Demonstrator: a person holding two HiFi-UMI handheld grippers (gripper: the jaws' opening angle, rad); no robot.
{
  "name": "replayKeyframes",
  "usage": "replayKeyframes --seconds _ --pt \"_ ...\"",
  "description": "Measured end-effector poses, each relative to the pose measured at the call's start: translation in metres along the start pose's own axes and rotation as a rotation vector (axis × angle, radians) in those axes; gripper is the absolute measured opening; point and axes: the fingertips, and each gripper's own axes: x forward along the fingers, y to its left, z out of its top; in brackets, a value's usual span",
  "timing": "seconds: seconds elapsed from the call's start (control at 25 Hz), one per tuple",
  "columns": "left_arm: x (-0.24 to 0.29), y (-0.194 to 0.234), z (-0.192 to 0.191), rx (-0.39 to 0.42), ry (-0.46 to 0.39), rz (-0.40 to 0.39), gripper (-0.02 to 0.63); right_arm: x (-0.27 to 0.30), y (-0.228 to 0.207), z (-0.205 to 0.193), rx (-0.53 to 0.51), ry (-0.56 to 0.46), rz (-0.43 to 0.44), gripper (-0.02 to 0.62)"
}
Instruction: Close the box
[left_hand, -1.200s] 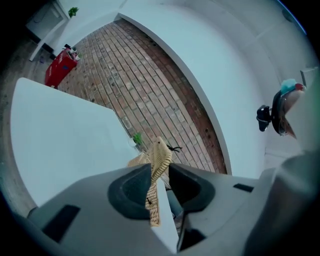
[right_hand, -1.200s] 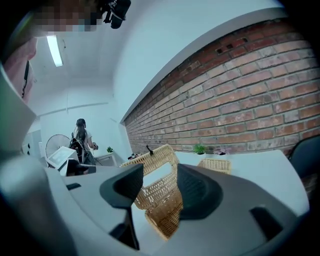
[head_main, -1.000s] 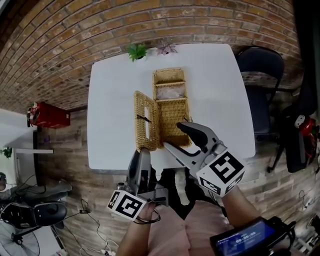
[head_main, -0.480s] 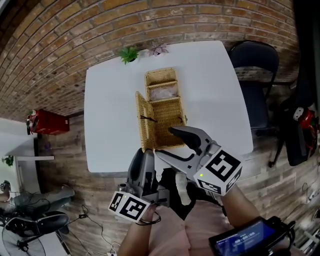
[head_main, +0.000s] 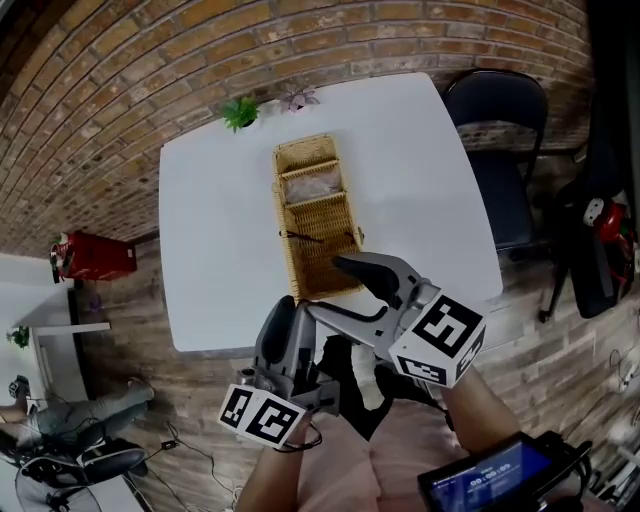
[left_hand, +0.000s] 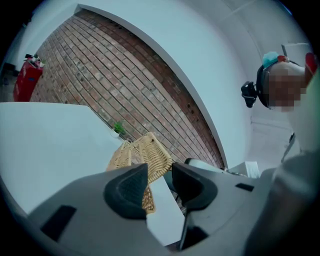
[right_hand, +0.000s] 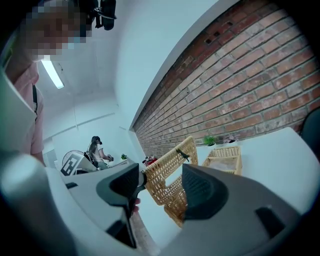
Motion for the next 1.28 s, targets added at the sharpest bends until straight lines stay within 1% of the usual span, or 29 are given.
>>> replayKeyframes --seconds 0.2,0.36,0.56,0.68,0.76,0.84,1.04,1.28 --pt "0.004 -0.004 -0.007 -0.005 0.020 -0.018 0.161 -0.005 -0.005 -0.005 0.027 -0.006 -0.010 0.276" --pt "0.009 -0.007 -0.013 -0.008 0.042 -0.040 0.163 -0.011 -0.009 -0.008 0.061 -0.018 -0.015 0.276" --pt "0.013 -0.010 -0.020 -0.018 0.065 -0.064 0.167 -0.016 -0.016 -0.014 0.148 -0.047 0.013 0.276" --pt "0.015 -0.014 -0.023 -0.040 0.077 -0.093 0.144 -0.019 -0.017 -0.017 0.200 -0.063 0.046 0.276" --pt "0.016 -0.015 -0.025 -0.041 0.084 -0.097 0.140 -0.020 -0.020 -0.022 0.253 -0.071 0.071 0.276" --pt "0.016 -0.015 -0.027 -0.038 0.091 -0.093 0.132 -0.022 -0.024 -0.028 0.285 -0.071 0.070 0.276" --pt "0.016 -0.015 -0.029 -0.024 0.104 -0.096 0.130 -0.026 -0.029 -0.034 0.289 -0.077 0.033 0.276" --pt "0.020 -0.020 -0.026 -0.004 0.099 -0.110 0.132 -0.035 -0.033 -0.027 0.262 -0.093 -0.002 0.276"
